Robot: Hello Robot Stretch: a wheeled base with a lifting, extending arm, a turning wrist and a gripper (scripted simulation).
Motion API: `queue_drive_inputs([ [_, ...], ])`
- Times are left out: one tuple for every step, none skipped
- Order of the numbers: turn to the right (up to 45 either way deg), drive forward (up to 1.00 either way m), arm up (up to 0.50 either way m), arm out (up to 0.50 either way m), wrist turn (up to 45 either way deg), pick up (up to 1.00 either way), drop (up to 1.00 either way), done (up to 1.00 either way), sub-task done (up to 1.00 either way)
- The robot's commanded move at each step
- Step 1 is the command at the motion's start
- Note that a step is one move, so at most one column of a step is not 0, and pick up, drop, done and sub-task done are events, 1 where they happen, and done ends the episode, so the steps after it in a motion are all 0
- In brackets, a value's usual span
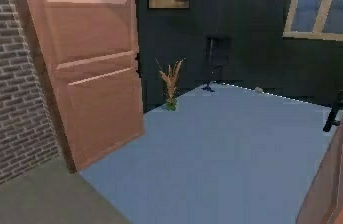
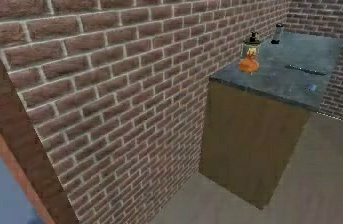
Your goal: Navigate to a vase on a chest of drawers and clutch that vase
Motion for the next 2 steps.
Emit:
queue_drive_inputs([
  [0.0,0.35,0.0,0.0,0.0,0.0,0.0,0.0,0.0],
  [15.0,0.0,0.0,0.0,0.0,0.0,0.0,0.0,0.0],
])
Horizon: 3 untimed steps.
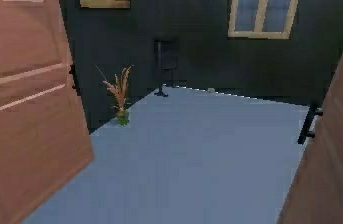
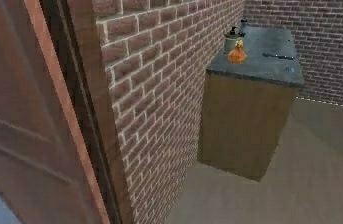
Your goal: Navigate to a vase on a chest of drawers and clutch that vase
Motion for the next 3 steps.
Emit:
queue_drive_inputs([
  [0.0,1.0,0.0,0.0,0.0,0.0,0.0,0.0,0.0],
  [6.0,0.0,0.0,0.0,0.0,0.0,0.0,0.0,0.0],
  [0.0,0.6,0.0,0.0,0.0,0.0,0.0,0.0,0.0],
])
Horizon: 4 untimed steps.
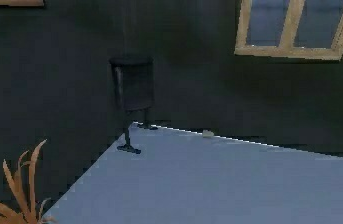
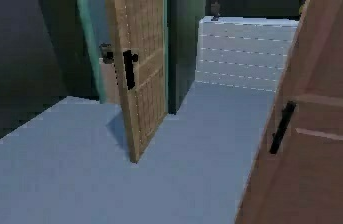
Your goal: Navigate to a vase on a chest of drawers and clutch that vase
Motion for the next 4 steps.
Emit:
queue_drive_inputs([
  [45.0,0.0,0.0,0.0,0.0,0.0,0.0,0.0,0.0],
  [45.0,0.0,0.0,0.0,0.0,0.0,0.0,0.0,0.0],
  [3.0,0.0,0.0,0.0,0.0,0.0,0.0,0.0,0.0],
  [0.0,0.3,0.0,0.0,0.0,0.0,0.0,0.0,0.0],
])
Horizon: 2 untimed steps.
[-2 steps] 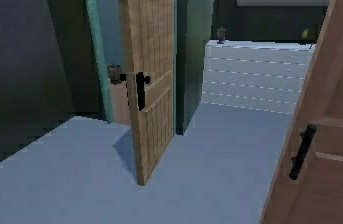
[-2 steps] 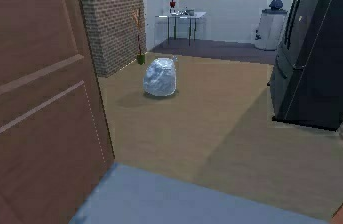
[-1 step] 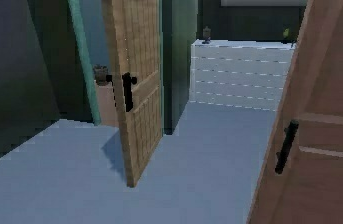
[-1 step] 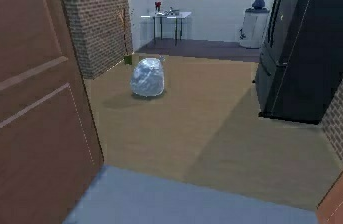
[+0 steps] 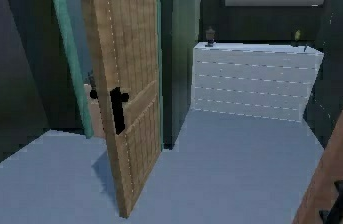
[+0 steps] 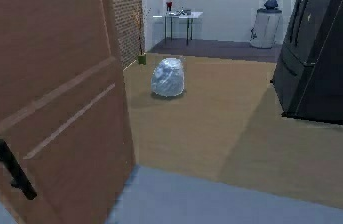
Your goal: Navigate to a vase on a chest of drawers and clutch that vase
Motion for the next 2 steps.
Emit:
queue_drive_inputs([
  [12.0,0.0,0.0,0.0,0.0,0.0,0.0,0.0,0.0],
  [0.0,0.35,0.0,0.0,0.0,0.0,0.0,0.0,0.0],
])
